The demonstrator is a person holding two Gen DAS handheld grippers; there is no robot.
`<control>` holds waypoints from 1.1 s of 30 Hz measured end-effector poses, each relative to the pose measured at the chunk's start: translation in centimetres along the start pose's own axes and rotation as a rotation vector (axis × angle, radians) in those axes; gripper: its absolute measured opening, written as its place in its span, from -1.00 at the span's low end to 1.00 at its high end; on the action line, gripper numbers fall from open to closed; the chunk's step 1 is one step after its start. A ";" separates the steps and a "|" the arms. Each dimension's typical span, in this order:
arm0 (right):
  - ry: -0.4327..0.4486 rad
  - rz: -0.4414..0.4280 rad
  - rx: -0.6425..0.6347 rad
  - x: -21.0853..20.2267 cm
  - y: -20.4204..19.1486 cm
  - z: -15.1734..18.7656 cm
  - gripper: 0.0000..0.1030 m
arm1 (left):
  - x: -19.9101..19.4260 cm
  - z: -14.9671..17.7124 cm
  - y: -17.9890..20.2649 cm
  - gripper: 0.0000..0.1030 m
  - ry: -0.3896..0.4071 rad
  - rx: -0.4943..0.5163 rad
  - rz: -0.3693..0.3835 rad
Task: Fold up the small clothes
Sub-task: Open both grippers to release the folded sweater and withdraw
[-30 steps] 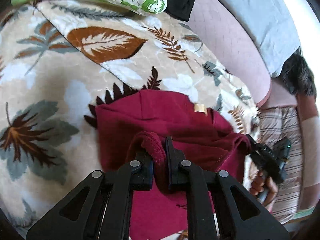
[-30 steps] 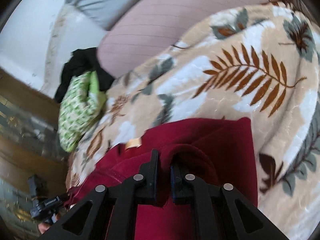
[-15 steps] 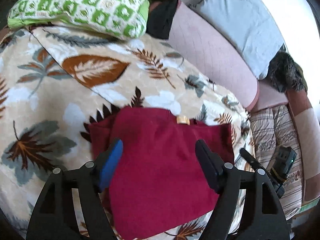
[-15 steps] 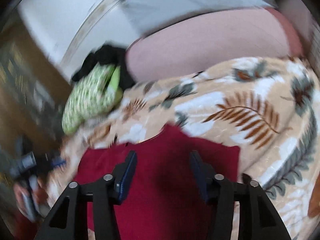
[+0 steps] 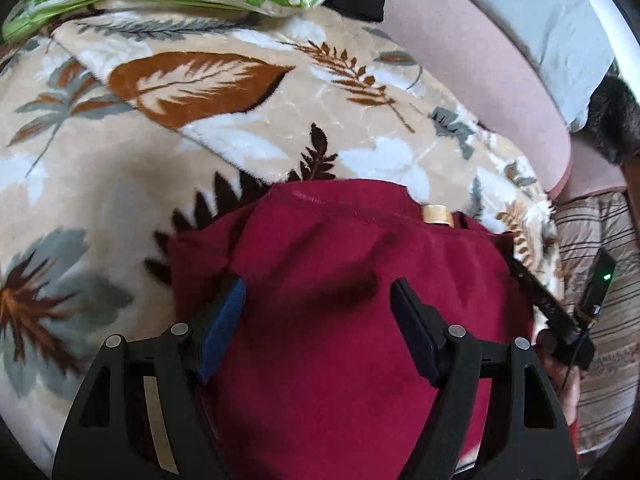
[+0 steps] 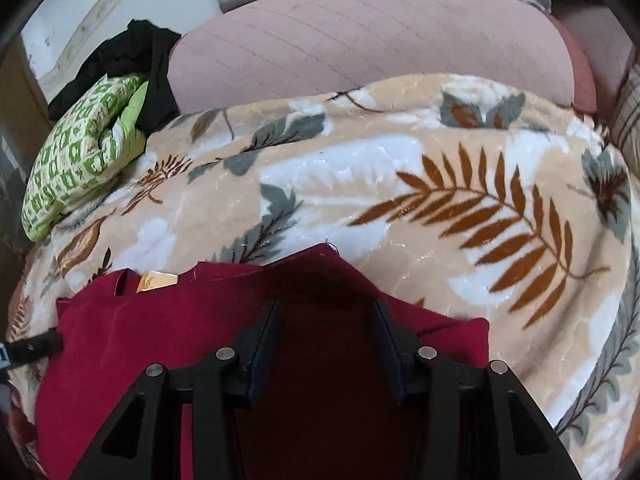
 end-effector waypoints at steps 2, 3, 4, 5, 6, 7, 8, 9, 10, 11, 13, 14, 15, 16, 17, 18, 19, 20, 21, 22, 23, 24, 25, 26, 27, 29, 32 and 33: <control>-0.007 -0.035 0.017 -1.4 -0.2 0.4 -0.14 | -2.0 1.0 -0.3 0.45 0.019 0.007 0.009; -0.017 -0.079 0.035 -2.6 -0.2 1.0 -0.14 | -3.3 1.9 -0.5 0.46 0.036 0.020 0.016; -0.026 -0.131 0.045 -3.5 -0.5 1.8 -0.12 | -4.3 2.7 -0.6 0.46 0.048 0.031 0.021; -0.031 -0.167 0.045 -4.1 -1.3 2.1 -0.10 | -5.4 3.9 -0.8 0.46 0.060 0.048 0.024; -0.036 -0.215 0.032 -5.3 -2.0 3.2 -0.10 | -6.0 4.8 -1.0 0.46 0.064 0.056 0.019; -0.037 -0.249 -0.003 -6.7 -3.0 4.6 -0.09 | -6.3 5.4 -1.2 0.46 0.063 0.057 0.015; -0.036 -0.280 -0.046 -7.7 -4.6 5.8 -0.09 | -6.8 6.6 -1.6 0.46 0.060 0.056 0.022; -0.041 -0.308 -0.090 -8.5 -5.8 7.1 -0.09 | -6.9 7.3 -1.9 0.46 0.054 0.052 0.031; -0.058 -0.345 -0.156 -9.4 -7.7 8.8 -0.09 | -6.9 8.4 -2.2 0.46 0.037 0.044 0.042; -0.072 -0.368 -0.204 -10.1 -9.2 10.3 -0.09 | -6.9 9.0 -2.3 0.46 0.027 0.040 0.050; -0.078 -0.362 -0.254 -10.7 -10.6 12.2 -0.09 | -6.7 11.0 -2.6 0.45 -0.004 0.038 0.077; -0.078 -0.342 -0.267 -10.9 -11.1 13.1 -0.09 | -6.5 12.3 -2.8 0.45 -0.025 0.049 0.079; -0.079 -0.333 -0.267 -10.9 -11.1 13.5 -0.09 | -6.2 13.1 -2.8 0.45 -0.036 0.059 0.075; -0.085 -0.328 -0.254 -10.9 -10.9 13.9 -0.09 | -6.1 13.7 -2.9 0.46 -0.043 0.065 0.072; -0.096 -0.334 -0.230 -10.7 -10.5 14.2 -0.09 | -5.6 14.7 -3.0 0.45 -0.060 0.078 0.061; -0.113 -0.344 -0.206 -10.5 -10.2 14.4 -0.09 | -5.2 15.2 -3.1 0.45 -0.077 0.085 0.048; -0.127 -0.354 -0.193 -10.4 -9.9 14.8 -0.09 | -4.9 15.6 -3.2 0.45 -0.085 0.087 0.041; -0.132 -0.356 -0.191 -10.4 -9.8 15.0 -0.09 | -4.5 15.9 -3.3 0.45 -0.094 0.086 0.032; -0.133 -0.349 -0.197 -10.4 -9.9 15.3 -0.09 | -4.1 16.0 -3.3 0.45 -0.100 0.083 0.028; -0.131 -0.339 -0.206 -10.5 -10.0 15.4 -0.09 | -3.8 15.9 -3.3 0.45 -0.101 0.083 0.026; -0.129 -0.331 -0.211 -10.4 -10.0 15.4 -0.09 | -3.5 15.8 -3.2 0.45 -0.097 0.088 0.015; -0.116 -0.302 -0.218 -10.2 -9.9 15.2 -0.09 | -3.1 15.3 -3.1 0.45 -0.081 0.102 -0.022; -0.099 -0.251 -0.232 -9.8 -9.6 14.9 -0.09 | -3.0 15.1 -3.2 0.45 -0.073 0.110 -0.046; -0.087 -0.194 -0.245 -9.6 -9.0 14.9 -0.09 | -2.9 14.8 -3.2 0.44 -0.062 0.119 -0.079; -0.092 -0.087 -0.253 -8.5 -8.0 14.6 -0.09 | -2.8 14.5 -3.2 0.43 -0.061 0.129 -0.106; -0.142 -0.015 -0.227 -7.1 -6.3 14.3 -0.09 | -3.0 14.5 -3.3 0.43 -0.064 0.147 -0.135; -0.123 -0.081 -0.110 -8.4 -3.4 13.3 -0.09 | -3.6 14.9 -3.9 0.43 -0.061 0.170 -0.180; -0.086 -0.072 -0.084 -9.4 -2.3 12.8 -0.09 | -3.9 15.0 -4.1 0.43 -0.063 0.153 -0.161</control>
Point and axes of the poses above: each gripper's, at about its wrist camera, not at the fingertips, and x roughly the way its jaws point, y to its right, z to its underside, the point moved 5 cm from there along x, roughly the way its jaws point, and after that the axes turned 6 degrees about -y, right-handed, at the moved point
